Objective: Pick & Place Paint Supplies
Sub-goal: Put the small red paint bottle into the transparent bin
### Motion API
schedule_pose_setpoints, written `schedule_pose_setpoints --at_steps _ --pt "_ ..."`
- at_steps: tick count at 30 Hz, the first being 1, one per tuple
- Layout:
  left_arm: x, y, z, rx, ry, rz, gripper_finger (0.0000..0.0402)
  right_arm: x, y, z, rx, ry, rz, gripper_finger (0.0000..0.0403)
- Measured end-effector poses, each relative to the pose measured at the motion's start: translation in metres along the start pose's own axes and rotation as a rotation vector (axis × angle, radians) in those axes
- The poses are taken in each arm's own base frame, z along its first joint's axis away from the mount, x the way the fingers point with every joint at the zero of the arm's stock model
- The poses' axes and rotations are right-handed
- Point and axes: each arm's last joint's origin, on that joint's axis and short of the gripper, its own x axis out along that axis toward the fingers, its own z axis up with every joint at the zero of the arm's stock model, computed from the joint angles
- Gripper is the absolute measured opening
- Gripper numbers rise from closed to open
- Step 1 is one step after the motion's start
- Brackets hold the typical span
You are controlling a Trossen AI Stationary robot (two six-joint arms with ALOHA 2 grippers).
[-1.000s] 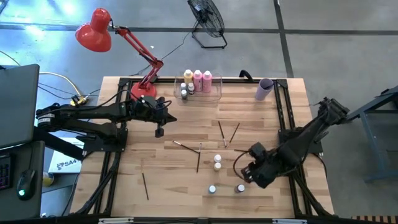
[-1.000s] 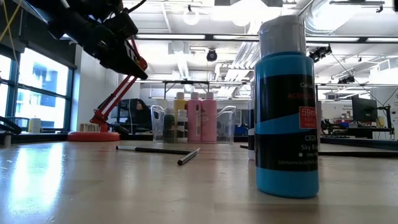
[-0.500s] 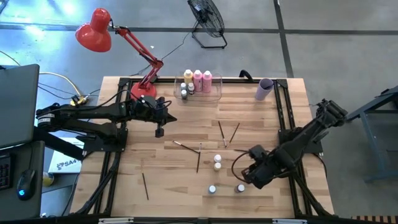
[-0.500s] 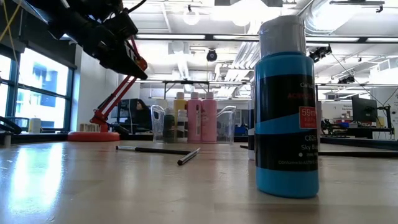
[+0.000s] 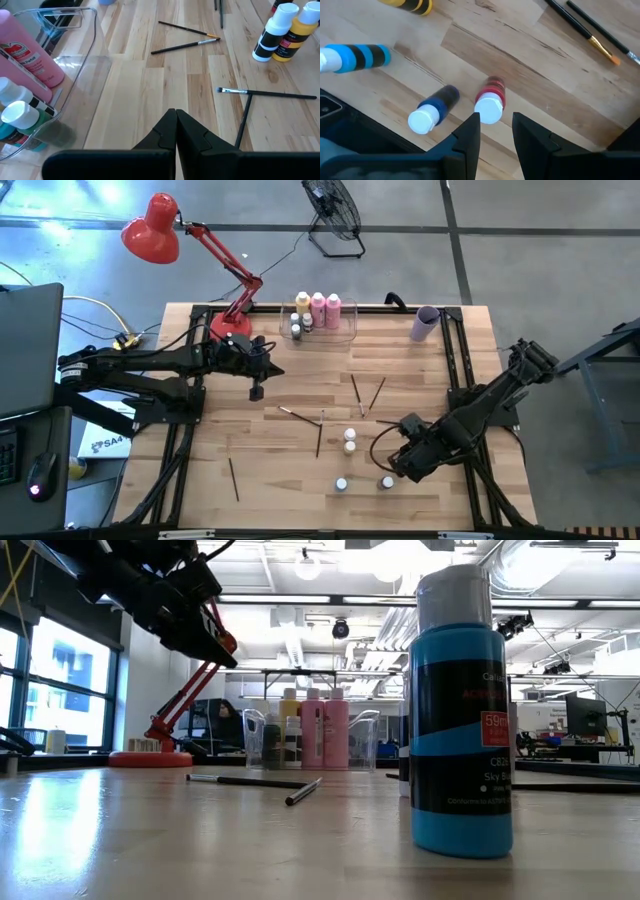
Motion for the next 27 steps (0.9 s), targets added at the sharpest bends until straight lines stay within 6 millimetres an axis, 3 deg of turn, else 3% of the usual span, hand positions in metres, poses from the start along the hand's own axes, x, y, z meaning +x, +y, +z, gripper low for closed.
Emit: schedule_pose_setpoints --at_steps 4,9,20,27 --pt "0.0 0.0 0.0 0.0 0.0 0.0 0.0 0.0 0.0013 -0.0001 -0.028 0.001 0.013 0.0105" --pt "0.0 0.0 0.0 0.0 0.0 0.0 0.0 0.0006 -0.0014 0.003 0.074 0.02 -0.025 0.0109" --pt "0.0 0.0 0.0 0.0 0.0 0.0 0.0 0.0025 0.0 0.0019 0.085 0.047 -0.028 0.0198" --pt "0.0 0.0 0.0 0.0 0.0 -0.001 0.0 0.0063 0.0023 0.0007 0.084 0.042 -0.035 0.0196"
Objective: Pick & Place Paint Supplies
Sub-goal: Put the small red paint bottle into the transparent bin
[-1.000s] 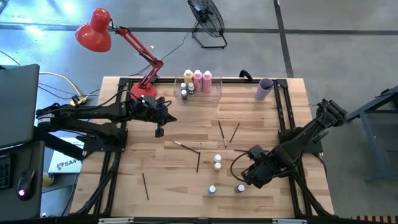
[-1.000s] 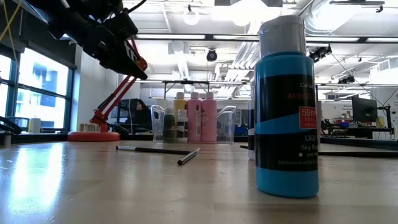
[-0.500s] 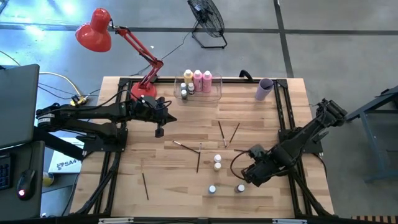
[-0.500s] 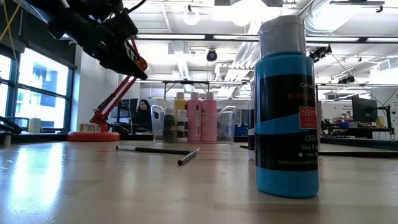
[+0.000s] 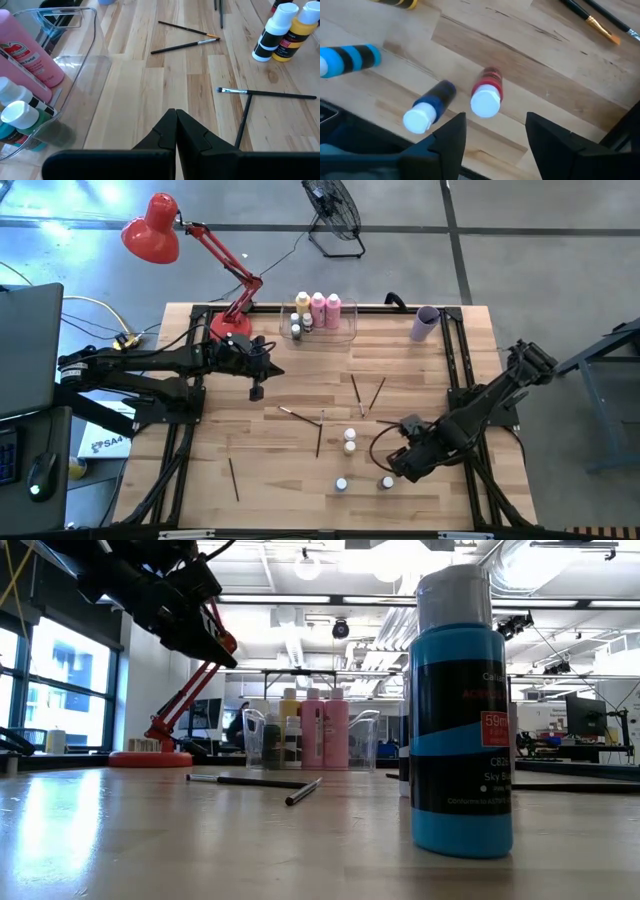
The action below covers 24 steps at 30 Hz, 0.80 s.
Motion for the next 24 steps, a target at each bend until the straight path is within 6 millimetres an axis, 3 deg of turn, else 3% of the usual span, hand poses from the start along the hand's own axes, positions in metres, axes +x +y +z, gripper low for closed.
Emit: schedule_pose_setpoints --at_steps 12,24 --pt "0.0 0.0 0.0 0.0 0.0 0.0 0.0 0.029 0.014 -0.004 -0.003 0.007 -0.083 0.0183" --pt "0.0 0.0 0.0 -0.001 0.003 -0.001 0.0 0.036 0.016 -0.006 -0.018 -0.019 -0.068 0.0183"
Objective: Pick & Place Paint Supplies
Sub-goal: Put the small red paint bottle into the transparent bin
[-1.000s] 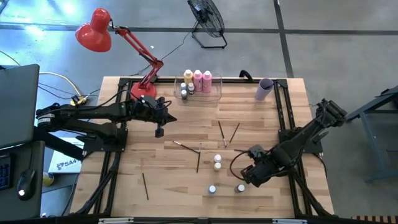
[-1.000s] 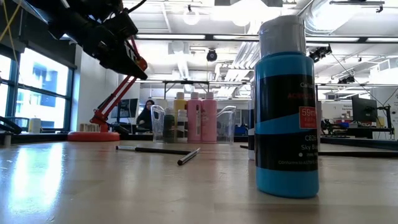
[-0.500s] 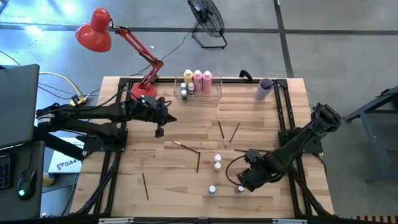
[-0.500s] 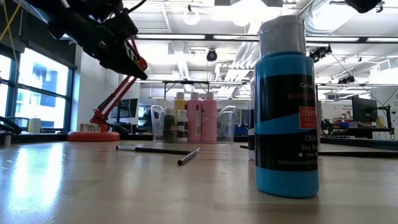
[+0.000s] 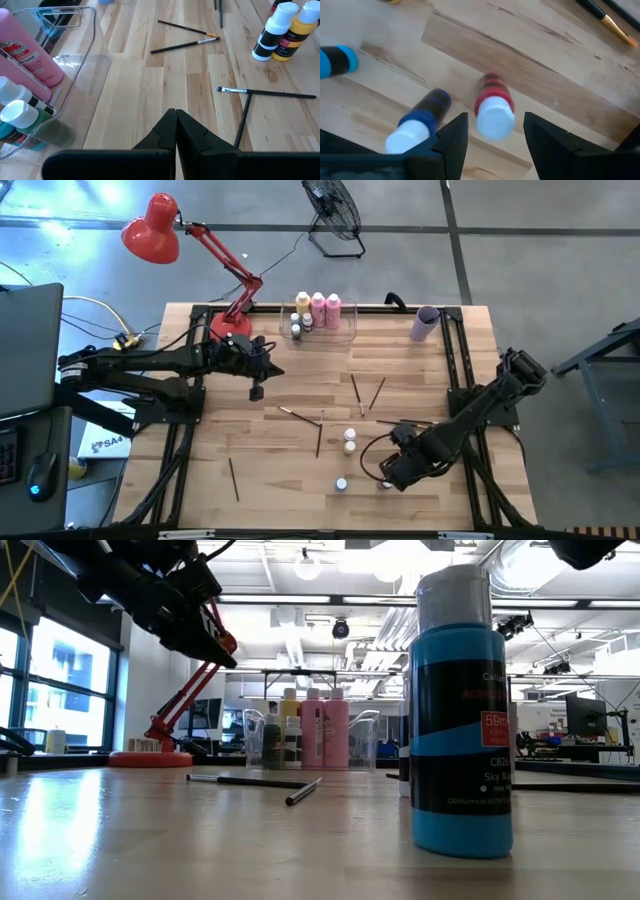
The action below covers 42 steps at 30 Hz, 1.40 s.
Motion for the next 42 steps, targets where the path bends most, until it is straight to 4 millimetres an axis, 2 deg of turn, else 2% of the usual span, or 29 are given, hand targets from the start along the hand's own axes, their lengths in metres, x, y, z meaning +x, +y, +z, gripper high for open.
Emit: schedule_pose_setpoints --at_steps 8,15,25,32,37,42 --pt "0.0 0.0 0.0 -0.001 0.005 -0.001 0.0 0.017 -0.004 0.0 -0.013 0.01 -0.003 0.0183" --pt "0.0 0.0 0.0 -0.001 0.005 -0.001 0.0 0.017 -0.003 0.0 -0.02 0.008 0.01 0.0177" --pt "0.0 0.0 0.0 -0.001 0.005 -0.001 0.0 0.017 -0.003 0.0 -0.031 0.011 0.013 0.0114" --pt "0.0 0.0 0.0 0.0 0.004 -0.001 0.0 0.017 -0.002 0.0 -0.031 0.011 0.017 0.0133" --pt "0.0 0.0 0.0 0.0 0.004 -0.001 0.0 0.017 -0.002 0.0 -0.039 0.016 0.017 0.011" --pt "0.0 0.0 0.0 0.0 0.004 -0.001 0.0 0.017 -0.002 0.0 -0.041 0.024 0.015 0.011"
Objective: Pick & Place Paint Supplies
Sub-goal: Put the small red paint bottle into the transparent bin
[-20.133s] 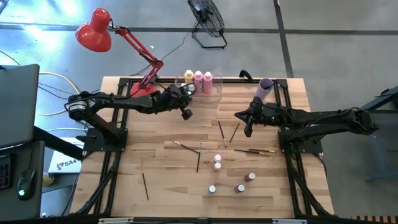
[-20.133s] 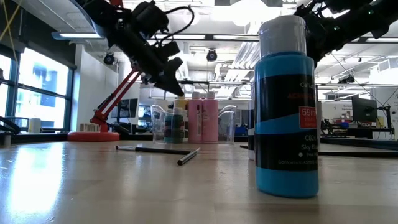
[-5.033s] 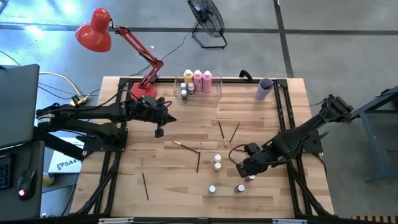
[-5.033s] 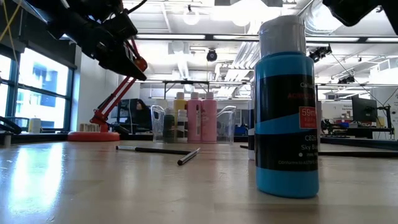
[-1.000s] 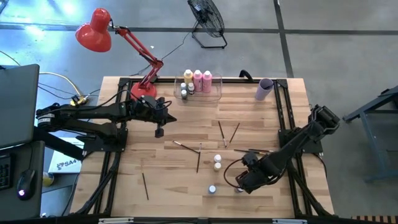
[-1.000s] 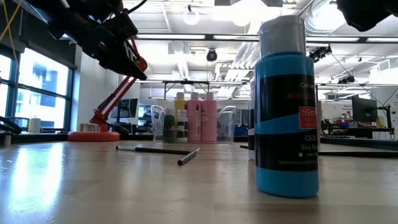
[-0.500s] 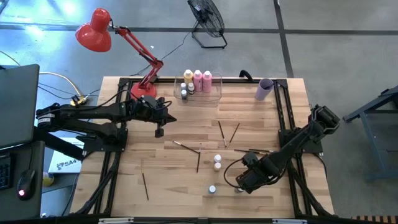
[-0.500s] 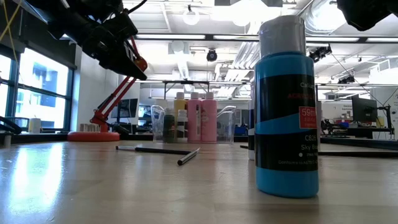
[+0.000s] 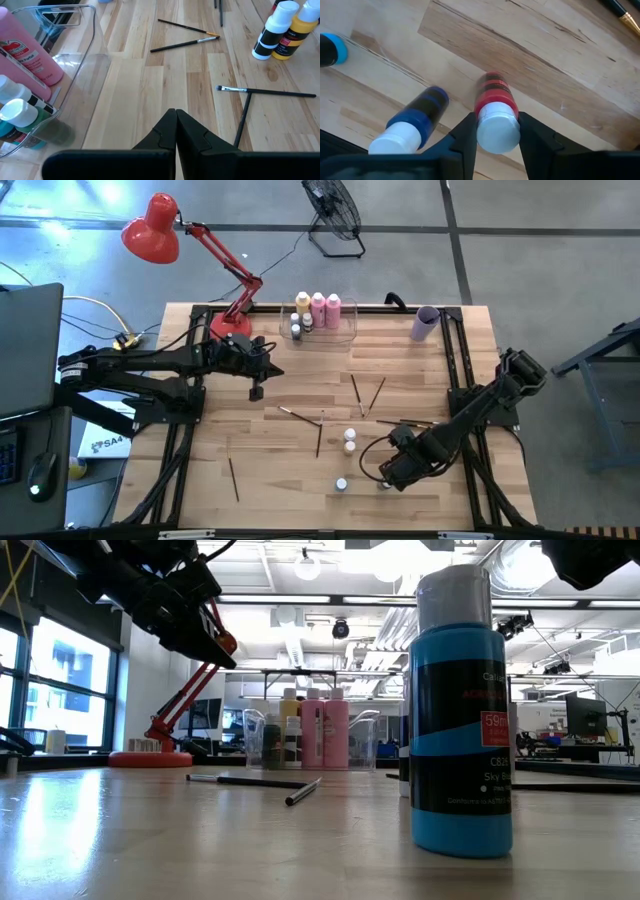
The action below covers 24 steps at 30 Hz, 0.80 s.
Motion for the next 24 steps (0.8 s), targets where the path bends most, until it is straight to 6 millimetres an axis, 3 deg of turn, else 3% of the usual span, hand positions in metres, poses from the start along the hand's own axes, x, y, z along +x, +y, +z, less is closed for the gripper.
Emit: schedule_pose_setpoints --at_steps 24 --pt "0.0 0.0 0.0 0.0 0.0 0.0 0.0 -0.0001 -0.0001 0.0 -0.026 0.012 -0.002 0.0125"
